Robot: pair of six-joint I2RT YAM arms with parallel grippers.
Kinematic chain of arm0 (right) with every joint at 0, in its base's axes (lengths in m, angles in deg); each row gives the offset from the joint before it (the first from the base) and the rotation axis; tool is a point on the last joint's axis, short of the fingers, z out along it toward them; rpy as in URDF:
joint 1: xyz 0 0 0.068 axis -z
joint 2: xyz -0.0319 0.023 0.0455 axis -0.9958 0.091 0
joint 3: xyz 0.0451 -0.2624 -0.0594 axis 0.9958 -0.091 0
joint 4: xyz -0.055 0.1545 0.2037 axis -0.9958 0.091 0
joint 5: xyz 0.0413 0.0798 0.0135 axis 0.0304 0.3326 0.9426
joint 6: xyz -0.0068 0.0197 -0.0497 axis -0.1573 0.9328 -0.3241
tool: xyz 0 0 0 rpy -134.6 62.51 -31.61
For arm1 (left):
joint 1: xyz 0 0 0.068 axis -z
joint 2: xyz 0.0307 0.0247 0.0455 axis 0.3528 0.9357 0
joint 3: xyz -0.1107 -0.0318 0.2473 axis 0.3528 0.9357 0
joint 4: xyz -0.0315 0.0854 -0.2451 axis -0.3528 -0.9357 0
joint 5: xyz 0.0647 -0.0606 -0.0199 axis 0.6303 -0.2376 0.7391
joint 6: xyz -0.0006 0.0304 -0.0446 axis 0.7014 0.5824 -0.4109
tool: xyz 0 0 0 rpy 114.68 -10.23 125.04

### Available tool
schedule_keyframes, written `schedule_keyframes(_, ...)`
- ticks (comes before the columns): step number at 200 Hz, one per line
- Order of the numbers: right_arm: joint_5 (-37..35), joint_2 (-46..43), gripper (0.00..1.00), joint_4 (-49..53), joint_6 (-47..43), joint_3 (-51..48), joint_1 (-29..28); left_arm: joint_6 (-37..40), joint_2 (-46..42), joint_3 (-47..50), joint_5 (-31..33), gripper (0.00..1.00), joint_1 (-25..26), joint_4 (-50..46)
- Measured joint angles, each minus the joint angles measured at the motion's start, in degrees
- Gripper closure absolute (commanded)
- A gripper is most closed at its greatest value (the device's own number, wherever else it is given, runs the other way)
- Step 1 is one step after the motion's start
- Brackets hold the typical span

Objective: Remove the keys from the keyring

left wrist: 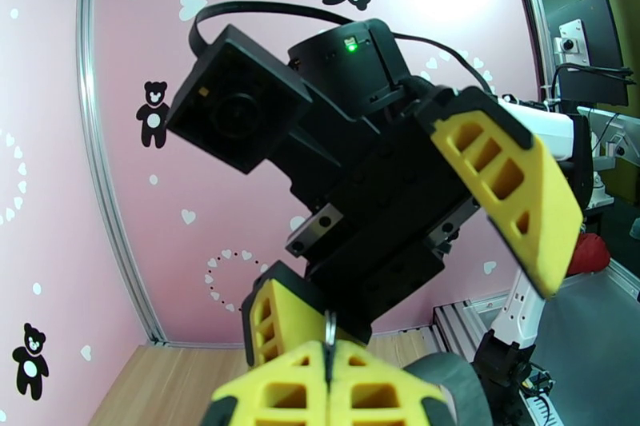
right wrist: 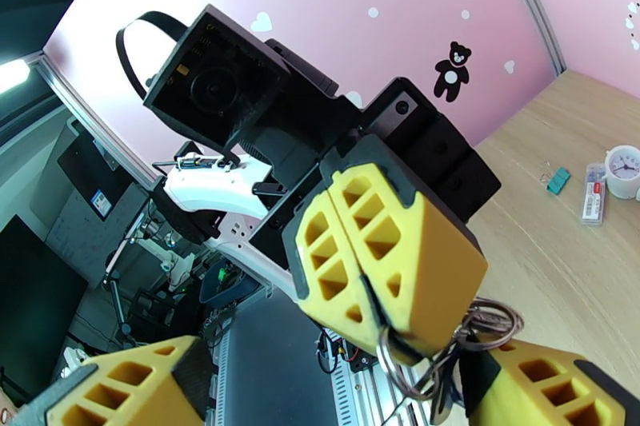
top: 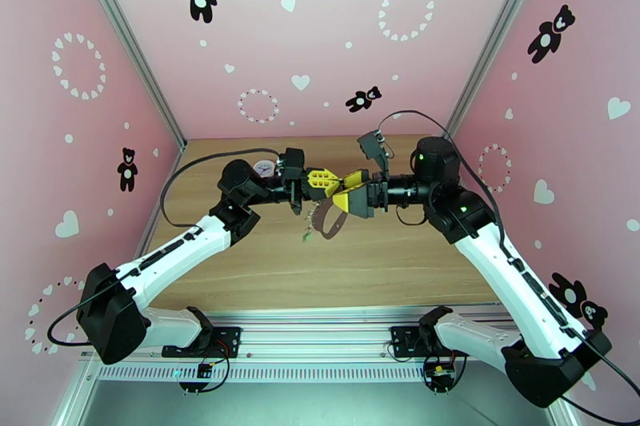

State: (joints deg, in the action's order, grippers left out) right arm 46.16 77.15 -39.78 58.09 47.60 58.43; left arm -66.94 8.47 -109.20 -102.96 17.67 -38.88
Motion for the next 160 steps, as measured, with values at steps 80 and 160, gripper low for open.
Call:
schedule_keyframes(80, -1.0, -2.3, 0.24, 0.1, 1.6, -0.1, 0.6, 1.1, -0.8, 0.5, 0.4, 1.00, 0.0, -0.9)
schedule_keyframes(160, -2.6, -3.7, 0.35, 0.3, 2.3, -2.0, 0.6, 1.3, -0.8, 0.6, 0.4, 1.00, 0.0, -1.0)
